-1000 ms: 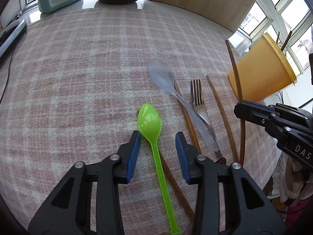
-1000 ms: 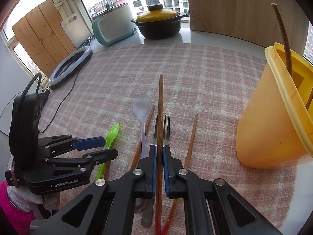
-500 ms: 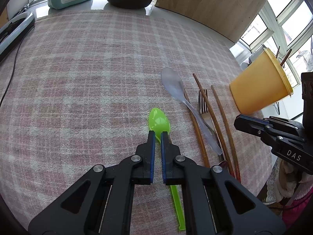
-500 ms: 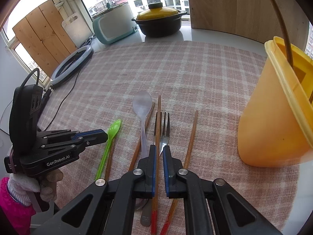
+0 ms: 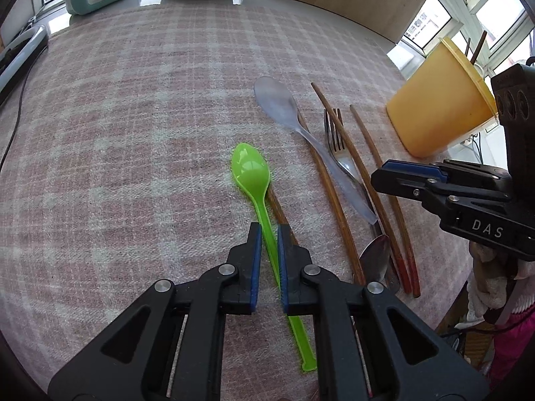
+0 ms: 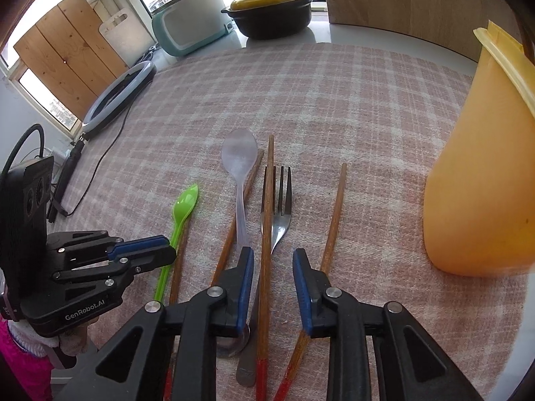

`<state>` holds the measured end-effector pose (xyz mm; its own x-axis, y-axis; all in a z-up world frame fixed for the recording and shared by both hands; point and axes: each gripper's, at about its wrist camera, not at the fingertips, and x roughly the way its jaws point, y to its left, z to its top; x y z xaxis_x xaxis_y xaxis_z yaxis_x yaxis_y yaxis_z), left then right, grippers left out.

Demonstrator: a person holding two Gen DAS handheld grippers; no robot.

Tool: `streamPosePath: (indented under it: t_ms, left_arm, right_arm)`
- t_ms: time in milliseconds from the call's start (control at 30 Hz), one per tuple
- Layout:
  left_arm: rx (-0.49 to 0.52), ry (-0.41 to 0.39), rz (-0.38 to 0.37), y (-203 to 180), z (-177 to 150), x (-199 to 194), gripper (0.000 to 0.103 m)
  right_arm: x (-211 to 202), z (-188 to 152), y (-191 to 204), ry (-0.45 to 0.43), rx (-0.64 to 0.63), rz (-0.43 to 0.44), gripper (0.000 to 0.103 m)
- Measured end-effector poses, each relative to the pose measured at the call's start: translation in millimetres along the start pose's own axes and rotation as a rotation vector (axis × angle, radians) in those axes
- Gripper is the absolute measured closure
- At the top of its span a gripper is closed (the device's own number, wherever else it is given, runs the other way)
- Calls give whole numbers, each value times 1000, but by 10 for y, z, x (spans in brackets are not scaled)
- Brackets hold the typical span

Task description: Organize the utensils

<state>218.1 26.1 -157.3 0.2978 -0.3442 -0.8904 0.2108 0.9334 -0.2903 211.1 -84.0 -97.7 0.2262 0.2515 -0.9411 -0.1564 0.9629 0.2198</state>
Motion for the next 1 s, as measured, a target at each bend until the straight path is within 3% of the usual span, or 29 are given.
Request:
streamPosePath:
  t_ms: [267,400,500,533,567,667,800,1000]
  left_arm:
    - [54,20,84,-140,53,19,96]
    - [75,26,92,-247,86,54,79]
    - [121,13,129,-340,112,104,81]
    - [119,12,129,-321,122,111,90]
    - [110,9,134,-286,131,110,91]
    - [90,6,123,-176,129,87,91]
    - [91,-4,117,-83,69,45,92]
    - [55,-28,75,-2,35,21,94]
  right_arm:
    - [55,30,39,19,-16,-10,80]
    - [109,70,44,28,-16,-26,82]
    - [153,113,14,35,2,-26,83]
    - [164,123,7,37,4,-24,83]
    - [174,132,6,39,4,-25,84]
    - [185,133,6,42,7,-20,86]
    - [153,97,-12,47,17,5,99]
    - [64,60,-110,26,61,38,99]
